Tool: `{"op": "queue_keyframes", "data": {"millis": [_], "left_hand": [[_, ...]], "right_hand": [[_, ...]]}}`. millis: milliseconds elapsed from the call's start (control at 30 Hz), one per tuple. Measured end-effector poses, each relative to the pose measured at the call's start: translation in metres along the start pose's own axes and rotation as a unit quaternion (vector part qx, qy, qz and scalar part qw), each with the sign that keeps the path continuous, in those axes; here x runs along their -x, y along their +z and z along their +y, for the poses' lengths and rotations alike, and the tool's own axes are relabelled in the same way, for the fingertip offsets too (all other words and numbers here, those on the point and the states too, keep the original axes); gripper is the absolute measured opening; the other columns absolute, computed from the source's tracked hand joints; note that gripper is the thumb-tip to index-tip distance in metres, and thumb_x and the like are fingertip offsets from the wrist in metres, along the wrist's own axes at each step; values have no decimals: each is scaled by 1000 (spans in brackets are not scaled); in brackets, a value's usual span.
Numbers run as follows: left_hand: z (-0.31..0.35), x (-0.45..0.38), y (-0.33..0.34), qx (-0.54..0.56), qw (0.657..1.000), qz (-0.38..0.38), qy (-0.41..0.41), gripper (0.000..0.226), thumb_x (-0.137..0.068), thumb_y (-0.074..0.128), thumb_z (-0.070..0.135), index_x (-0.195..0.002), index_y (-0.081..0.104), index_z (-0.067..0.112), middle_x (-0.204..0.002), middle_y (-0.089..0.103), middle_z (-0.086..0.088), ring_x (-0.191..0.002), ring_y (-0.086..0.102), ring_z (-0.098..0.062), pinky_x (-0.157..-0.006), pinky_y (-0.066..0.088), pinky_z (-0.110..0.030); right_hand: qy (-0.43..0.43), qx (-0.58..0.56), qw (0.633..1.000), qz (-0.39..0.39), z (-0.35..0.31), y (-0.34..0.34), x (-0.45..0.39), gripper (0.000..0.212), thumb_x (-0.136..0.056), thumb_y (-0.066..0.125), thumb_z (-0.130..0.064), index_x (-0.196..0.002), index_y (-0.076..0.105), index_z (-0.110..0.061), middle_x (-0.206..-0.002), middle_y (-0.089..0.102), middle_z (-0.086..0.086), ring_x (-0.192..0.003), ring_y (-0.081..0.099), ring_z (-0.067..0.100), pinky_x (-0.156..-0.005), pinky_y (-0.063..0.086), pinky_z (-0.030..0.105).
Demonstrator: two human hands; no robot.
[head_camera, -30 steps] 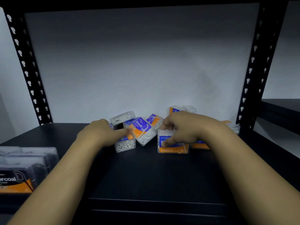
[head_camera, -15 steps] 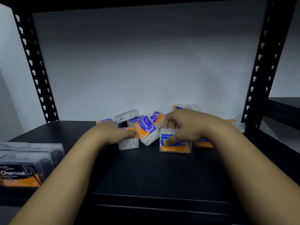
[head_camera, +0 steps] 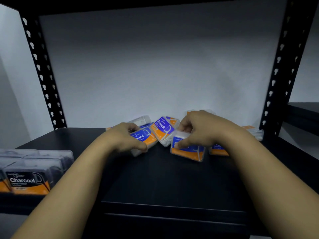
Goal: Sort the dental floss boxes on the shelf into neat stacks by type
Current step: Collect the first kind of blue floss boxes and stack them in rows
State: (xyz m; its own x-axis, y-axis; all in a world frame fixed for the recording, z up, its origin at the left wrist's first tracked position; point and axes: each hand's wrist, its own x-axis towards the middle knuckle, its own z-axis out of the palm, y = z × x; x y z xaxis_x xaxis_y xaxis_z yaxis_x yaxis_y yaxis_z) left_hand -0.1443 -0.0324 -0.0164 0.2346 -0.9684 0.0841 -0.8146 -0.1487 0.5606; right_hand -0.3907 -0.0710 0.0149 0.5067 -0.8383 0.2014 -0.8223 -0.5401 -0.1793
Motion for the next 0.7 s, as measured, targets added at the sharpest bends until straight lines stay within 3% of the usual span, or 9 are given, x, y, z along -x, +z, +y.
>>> {"op": "queue_keyframes", "data": {"millis": [100, 167, 367, 533, 700], "left_hand": [[-2, -1, -1, 6, 999, -1, 50, 67, -63, 89, 11, -115, 59, 40, -107, 61, 4, -84, 65, -16, -76, 56, -30], [-3, -3, -2, 5, 997, -4, 77, 68, -67, 83, 4, -117, 57, 42, -105, 59, 6, -81, 63, -14, -73, 56, -30], [-3, -2, 4, -14, 986, 9, 167, 43, -73, 84, 37, -113, 67, 39, -105, 61, 15, -97, 62, -6, -79, 45, -21], [-4, -4, 4, -25, 980, 22, 195, 24, -81, 78, 38, -104, 70, 32, -99, 67, 10, -95, 63, -11, -81, 49, -26], [-5, -4, 4, -15, 980, 5, 197, 27, -78, 80, 43, -100, 71, 31, -93, 67, 15, -89, 62, -4, -75, 47, -20]], "right_hand": [[39, 25, 999, 18, 6, -3, -1, 40, -67, 86, -58, -91, 66, -33, -98, 69, -7, -89, 64, 16, -73, 52, 31], [44, 4, 999, 14, 7, -7, 0, 43, -68, 85, -59, -94, 72, -27, -98, 71, -7, -89, 66, 16, -78, 56, 34], [-20, -70, 996, -54, -8, -10, 9, 37, -77, 83, -54, -100, 80, -24, -95, 79, -6, -89, 73, 14, -88, 59, 41], [-33, -86, 994, -52, -11, -7, 7, 35, -79, 83, -51, -105, 77, -28, -98, 77, -10, -89, 72, 9, -84, 59, 33], [-2, -34, 999, -20, -5, -7, 5, 38, -79, 82, -51, -106, 77, -26, -102, 70, -5, -95, 67, 16, -89, 56, 40]]}}
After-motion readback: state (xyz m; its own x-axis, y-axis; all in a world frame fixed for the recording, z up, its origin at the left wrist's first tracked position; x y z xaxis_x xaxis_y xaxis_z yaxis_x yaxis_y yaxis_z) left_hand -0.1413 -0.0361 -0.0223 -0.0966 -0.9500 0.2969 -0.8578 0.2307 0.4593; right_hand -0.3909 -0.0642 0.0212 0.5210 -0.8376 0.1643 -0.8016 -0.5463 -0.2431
